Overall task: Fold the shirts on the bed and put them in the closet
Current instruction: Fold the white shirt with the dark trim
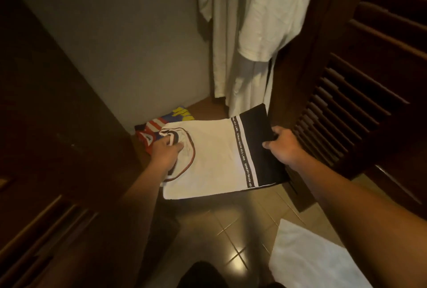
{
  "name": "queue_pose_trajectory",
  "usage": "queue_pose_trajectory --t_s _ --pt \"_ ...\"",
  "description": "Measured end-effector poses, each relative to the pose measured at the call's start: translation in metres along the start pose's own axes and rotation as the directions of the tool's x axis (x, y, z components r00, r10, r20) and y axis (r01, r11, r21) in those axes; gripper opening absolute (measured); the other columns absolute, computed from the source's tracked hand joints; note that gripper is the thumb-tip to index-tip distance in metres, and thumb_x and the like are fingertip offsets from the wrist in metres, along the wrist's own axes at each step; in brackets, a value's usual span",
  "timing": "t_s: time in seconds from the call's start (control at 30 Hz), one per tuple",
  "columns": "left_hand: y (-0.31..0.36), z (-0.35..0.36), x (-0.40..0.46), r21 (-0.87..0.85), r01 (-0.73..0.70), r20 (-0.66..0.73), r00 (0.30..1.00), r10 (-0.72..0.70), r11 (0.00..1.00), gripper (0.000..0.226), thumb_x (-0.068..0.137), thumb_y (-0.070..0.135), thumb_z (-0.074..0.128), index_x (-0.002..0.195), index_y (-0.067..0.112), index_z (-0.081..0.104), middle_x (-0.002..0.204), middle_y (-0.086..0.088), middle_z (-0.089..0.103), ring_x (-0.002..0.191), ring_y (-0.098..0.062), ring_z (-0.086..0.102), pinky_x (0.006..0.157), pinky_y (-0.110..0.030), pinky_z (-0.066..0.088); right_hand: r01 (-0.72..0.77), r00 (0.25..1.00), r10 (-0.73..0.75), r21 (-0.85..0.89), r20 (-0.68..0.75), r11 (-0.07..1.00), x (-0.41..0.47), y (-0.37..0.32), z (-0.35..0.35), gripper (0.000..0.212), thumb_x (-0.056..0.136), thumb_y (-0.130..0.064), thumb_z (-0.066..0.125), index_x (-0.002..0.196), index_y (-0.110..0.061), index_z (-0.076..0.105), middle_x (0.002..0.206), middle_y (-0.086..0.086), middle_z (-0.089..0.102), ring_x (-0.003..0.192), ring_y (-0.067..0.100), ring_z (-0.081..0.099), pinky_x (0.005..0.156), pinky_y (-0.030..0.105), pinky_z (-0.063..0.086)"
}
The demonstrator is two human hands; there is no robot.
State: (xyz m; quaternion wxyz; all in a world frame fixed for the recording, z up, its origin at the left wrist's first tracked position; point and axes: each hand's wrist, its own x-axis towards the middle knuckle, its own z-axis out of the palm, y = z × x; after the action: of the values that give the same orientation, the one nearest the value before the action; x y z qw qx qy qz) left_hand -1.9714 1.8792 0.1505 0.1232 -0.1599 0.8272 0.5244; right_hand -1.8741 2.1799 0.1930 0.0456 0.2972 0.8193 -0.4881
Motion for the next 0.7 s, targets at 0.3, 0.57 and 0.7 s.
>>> queue_pose_trajectory --t_s 0.3,0.57,0.7 --pt "-0.002 -0.011 0.018 -0.131 0.039 -0.186 0.980 -0.063 0.991 0.045 0.094 0.018 0.072 0.136 0.008 0.062 0.134 -0.010 0.065 0.124 -0.031 0.060 0.111 -0.049 0.045 0.145 0.972 -0.130 -0.068 0.197 0.987 0.077 -0.051 0.031 0.040 0.096 -0.006 0.064 0.135 -0.013 0.058 0.125 0.011 0.065 0.118 0.032 0.061 0.100 0.041 0.049" --pt "-0.026 -0.018 0.083 -0.187 0.076 -0.303 0.944 -0.131 0.979 0.050 0.095 0.022 0.071 0.142 0.010 0.058 0.141 -0.010 0.061 0.129 -0.034 0.056 0.111 -0.050 0.044 0.235 0.949 -0.211 -0.077 0.234 0.969 0.154 -0.069 0.107 0.046 0.096 -0.006 0.064 0.141 -0.010 0.053 0.132 0.013 0.061 0.122 0.033 0.058 0.100 0.038 0.046" --pt "-0.059 0.000 0.135 -0.272 0.077 -0.336 0.926 -0.170 0.959 0.048 0.096 0.017 0.070 0.141 0.010 0.058 0.138 -0.009 0.062 0.127 -0.034 0.058 0.104 -0.045 0.049 0.284 0.930 -0.258 -0.066 0.261 0.956 0.211 -0.049 0.159 0.040 0.094 -0.004 0.066 0.133 -0.009 0.059 0.130 0.014 0.063 0.120 0.034 0.059 0.100 0.040 0.047"
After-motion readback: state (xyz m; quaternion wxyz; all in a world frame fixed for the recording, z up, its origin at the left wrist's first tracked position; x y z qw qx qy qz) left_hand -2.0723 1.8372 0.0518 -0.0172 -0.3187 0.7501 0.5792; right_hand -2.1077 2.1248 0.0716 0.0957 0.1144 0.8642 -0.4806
